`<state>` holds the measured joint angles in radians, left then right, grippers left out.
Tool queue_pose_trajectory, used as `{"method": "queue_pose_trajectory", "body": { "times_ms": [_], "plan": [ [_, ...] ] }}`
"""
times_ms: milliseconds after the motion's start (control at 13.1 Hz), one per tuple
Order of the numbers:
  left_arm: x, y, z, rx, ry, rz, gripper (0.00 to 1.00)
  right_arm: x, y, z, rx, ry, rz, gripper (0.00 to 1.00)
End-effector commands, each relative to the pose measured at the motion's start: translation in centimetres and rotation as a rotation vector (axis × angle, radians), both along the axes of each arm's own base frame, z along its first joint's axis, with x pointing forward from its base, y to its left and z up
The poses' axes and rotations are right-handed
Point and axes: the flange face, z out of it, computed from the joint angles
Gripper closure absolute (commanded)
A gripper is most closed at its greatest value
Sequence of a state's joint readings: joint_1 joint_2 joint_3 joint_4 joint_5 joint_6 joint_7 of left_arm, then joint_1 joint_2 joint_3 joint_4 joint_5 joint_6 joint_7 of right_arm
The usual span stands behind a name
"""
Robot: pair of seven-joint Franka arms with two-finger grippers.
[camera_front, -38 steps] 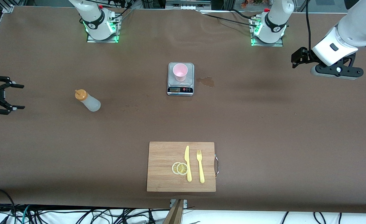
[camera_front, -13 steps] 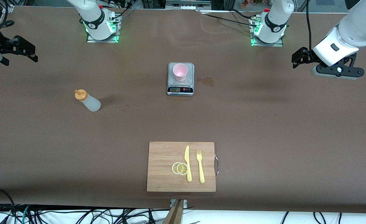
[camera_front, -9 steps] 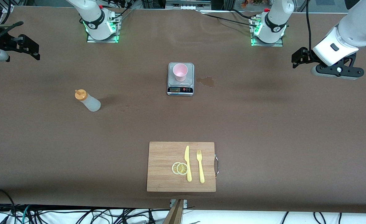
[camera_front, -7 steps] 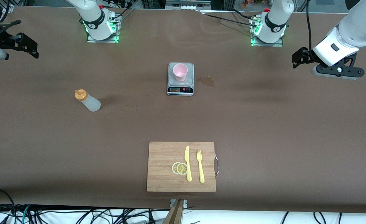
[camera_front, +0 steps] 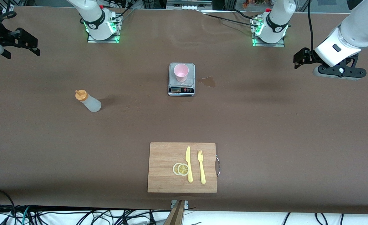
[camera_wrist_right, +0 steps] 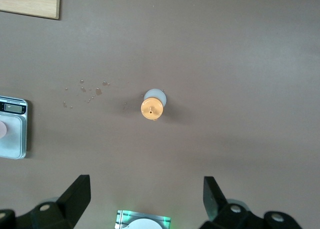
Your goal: Add sauce to pink cup with both arms
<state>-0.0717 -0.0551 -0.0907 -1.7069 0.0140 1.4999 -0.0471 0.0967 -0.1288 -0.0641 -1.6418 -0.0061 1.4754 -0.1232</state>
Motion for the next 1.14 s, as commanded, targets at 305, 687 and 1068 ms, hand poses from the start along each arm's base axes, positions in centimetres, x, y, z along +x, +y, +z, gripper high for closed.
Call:
{"method": "queue_pose_trajectory", "body": {
  "times_ms": [305,687,1068],
  "plan": [
    [0.8,-0.1,0.8,-0.068,-0.033,0.0,0.0,0.2,-0.1,2.5,0.015,-0.044,0.035,0.0],
    [0.8,-0.2,0.8,-0.066,-0.036,-0.008,0.0,0.7,1.6,1.6,0.013,-0.025,0.057,0.0],
    [1.0,-0.7,0.4,-0.053,-0.032,-0.016,0.0,1.3,2.5,0.9,0.013,-0.019,0.073,0.0]
  ]
}}
